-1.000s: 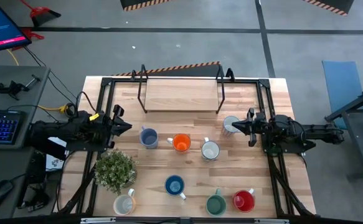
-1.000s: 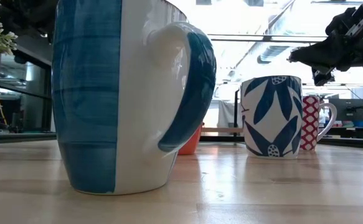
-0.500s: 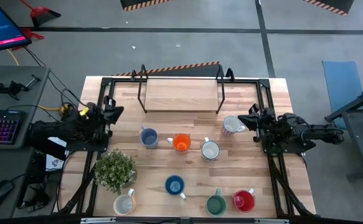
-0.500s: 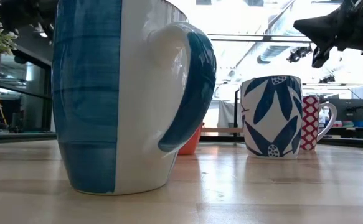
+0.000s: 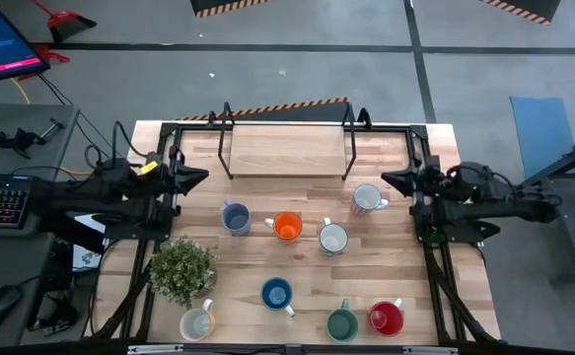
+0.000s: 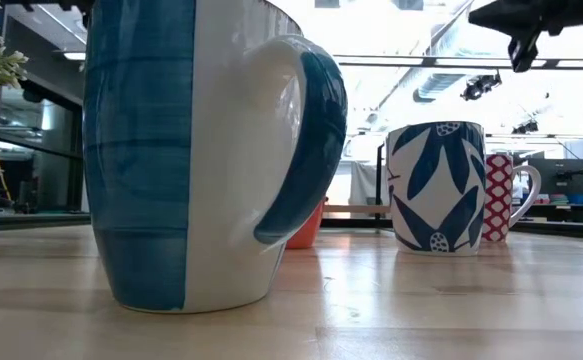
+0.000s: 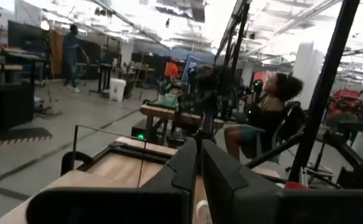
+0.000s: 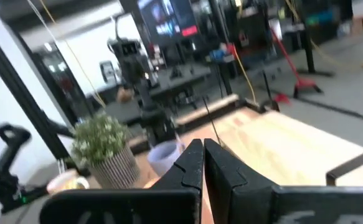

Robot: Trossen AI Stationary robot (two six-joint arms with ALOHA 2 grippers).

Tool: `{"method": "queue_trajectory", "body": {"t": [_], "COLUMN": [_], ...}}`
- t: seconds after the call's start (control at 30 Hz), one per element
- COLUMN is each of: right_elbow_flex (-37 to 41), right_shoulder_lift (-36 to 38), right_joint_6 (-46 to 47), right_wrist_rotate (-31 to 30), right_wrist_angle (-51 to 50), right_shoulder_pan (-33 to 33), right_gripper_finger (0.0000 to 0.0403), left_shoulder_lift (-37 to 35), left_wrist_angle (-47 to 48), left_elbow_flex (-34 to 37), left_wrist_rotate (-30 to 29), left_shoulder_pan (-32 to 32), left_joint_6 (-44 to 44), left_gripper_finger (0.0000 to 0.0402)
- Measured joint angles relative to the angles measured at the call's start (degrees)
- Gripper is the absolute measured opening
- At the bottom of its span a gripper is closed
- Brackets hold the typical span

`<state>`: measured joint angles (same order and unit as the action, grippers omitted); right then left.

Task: Place coffee mugs
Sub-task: Put the red white patterned mug on the shelf

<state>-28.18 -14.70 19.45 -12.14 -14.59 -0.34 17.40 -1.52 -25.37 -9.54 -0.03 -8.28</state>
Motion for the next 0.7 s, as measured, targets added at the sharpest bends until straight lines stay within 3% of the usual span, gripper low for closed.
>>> {"method": "queue_trajectory", "body": {"t": [0.2, 0.33, 0.7], "right_elbow_flex": [-10.7, -14.2, -11.3], "right_shoulder_lift": [-7.2, -10.1, -15.3], "right_joint_6": [-4.3, -7.9, -2.7], "right_wrist_rotate": [0.3, 1.0, 2.0], "right_wrist_angle": [-10.0, -11.7, -16.1], "right_shoulder_pan": [0.0, 0.0, 0.0], "right_gripper_finger": [0.0, 0.0, 0.0], "left_shoulder_lift": [4.5, 6.3, 9.3], "left_wrist_angle": [0.0, 0.7, 2.0], "left_elbow_flex": [-1.9, -1.9, -1.9], "left_wrist_rotate": [0.0, 0.0, 0.0], "left_shoulder_pan": [0.0, 0.0, 0.0], "left_joint_6": [-0.1, -0.1, -0.1], "left_gripper_finger": [0.0016, 0.0016, 0.0016]}}
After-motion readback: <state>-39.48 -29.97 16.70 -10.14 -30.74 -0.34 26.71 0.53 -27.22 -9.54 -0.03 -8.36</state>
